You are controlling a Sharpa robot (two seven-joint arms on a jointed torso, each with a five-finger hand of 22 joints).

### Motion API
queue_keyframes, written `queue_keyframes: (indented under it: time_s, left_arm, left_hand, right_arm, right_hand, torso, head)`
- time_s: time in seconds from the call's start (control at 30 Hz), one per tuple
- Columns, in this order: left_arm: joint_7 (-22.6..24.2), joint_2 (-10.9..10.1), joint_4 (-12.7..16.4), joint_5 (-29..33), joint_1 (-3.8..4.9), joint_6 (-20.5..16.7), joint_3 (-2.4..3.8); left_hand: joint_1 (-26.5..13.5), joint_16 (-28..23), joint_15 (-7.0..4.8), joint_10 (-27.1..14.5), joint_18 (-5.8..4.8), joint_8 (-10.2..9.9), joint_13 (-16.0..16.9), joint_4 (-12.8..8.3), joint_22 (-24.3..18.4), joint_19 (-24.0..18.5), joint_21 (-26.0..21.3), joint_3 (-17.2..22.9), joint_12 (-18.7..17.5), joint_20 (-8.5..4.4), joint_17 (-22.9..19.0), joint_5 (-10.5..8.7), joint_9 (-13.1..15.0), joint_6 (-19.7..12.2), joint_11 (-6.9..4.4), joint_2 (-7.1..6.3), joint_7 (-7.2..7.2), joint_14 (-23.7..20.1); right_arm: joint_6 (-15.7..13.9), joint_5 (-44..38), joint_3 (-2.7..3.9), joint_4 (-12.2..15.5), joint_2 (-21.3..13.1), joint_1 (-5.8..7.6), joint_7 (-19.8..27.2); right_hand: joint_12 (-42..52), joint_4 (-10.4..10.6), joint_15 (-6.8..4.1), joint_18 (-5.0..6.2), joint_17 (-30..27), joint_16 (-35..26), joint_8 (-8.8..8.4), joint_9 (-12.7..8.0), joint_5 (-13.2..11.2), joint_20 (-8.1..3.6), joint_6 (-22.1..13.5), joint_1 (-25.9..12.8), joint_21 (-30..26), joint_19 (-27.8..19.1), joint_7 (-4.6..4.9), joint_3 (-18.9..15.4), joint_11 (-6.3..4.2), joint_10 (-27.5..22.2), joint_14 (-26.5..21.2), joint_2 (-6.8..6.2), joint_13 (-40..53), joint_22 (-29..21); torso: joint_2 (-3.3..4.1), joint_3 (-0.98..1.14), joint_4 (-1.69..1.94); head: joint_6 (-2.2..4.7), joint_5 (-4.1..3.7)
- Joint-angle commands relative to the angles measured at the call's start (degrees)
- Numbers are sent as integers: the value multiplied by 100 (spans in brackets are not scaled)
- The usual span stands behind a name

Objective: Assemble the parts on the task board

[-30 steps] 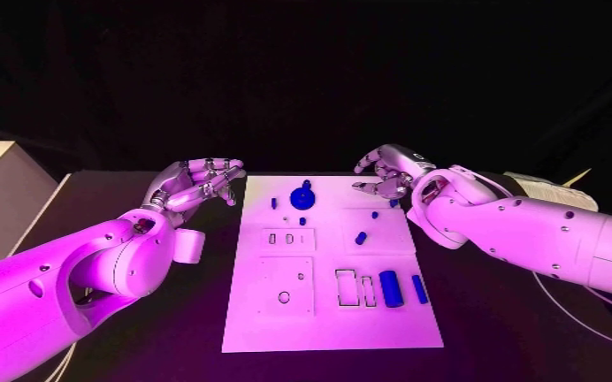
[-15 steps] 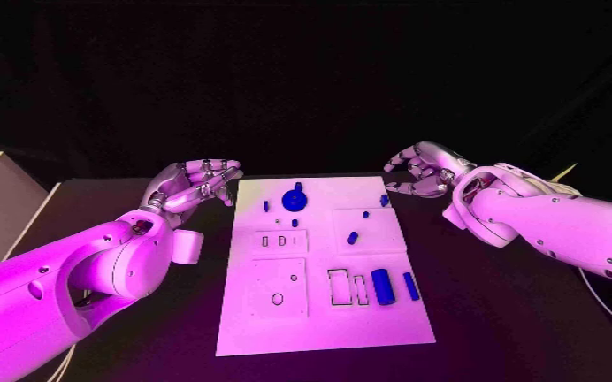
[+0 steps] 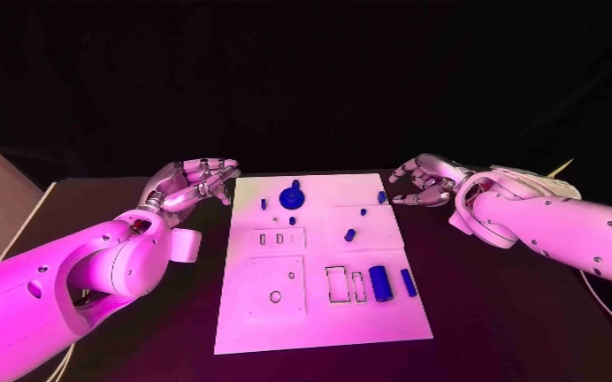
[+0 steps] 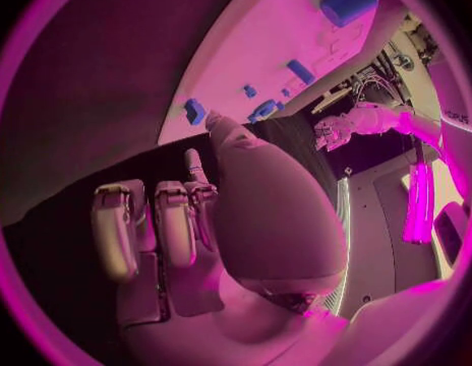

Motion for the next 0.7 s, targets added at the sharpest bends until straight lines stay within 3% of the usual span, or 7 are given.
queue_keyframes:
  time_s: [0.03,0.23,0.37,0.7]
  left_arm:
    - [64,13,10,-13,-2,100,4]
    - [63,8,9,-13,-2,102,4]
    - [58,5,9,-13,-2,103,4]
    - [51,-17,12,-13,-2,98,3]
  left_hand:
    - [-37,26,4,-35,36,20,6,-1,9,-42,15,33,38,10,-5,-20,8,-37,12,-7,-21,-43]
    - [-37,26,4,-35,36,20,6,-1,9,-42,15,33,38,10,-5,-20,8,-37,12,-7,-21,-43]
    - [-37,26,4,-35,36,20,6,-1,9,-42,15,33,38,10,-5,-20,8,-37,12,-7,-21,-43]
    - [-37,26,4,-35,36,20,6,-1,9,-42,15,33,38,10,-5,-20,8,-37,12,-7,-21,-43]
  right_arm:
    - [241,-171,-2,-119,90,-9,0]
    - [101,-277,-8,-341,307,-72,-23]
    - [44,-308,-10,-467,420,-97,-39]
    - [105,-347,-10,-603,539,-126,-66]
  right_hand:
    - [12,7,35,-34,1509,24,-44,-7,-33,44,-45,34,-8,518,-9,-37,45,594,598,-39,1507,1347]
    - [12,28,42,-42,1509,24,-51,-7,28,55,-36,41,16,532,-3,-40,51,594,598,-8,1507,1374]
    - [12,43,45,-43,1509,24,-51,-6,61,59,-24,40,19,534,0,-37,53,594,598,13,1507,1378]
    - [12,74,45,-44,1509,24,-27,6,91,65,43,29,24,536,-6,-23,52,594,598,47,1507,1383]
  torso:
    - [4,-17,13]
    - [12,4,1]
    - [21,-9,25]
    - [63,8,19]
  head:
    - [-17,-11]
    - [-46,25]
    - [-79,12]
    - [-104,35]
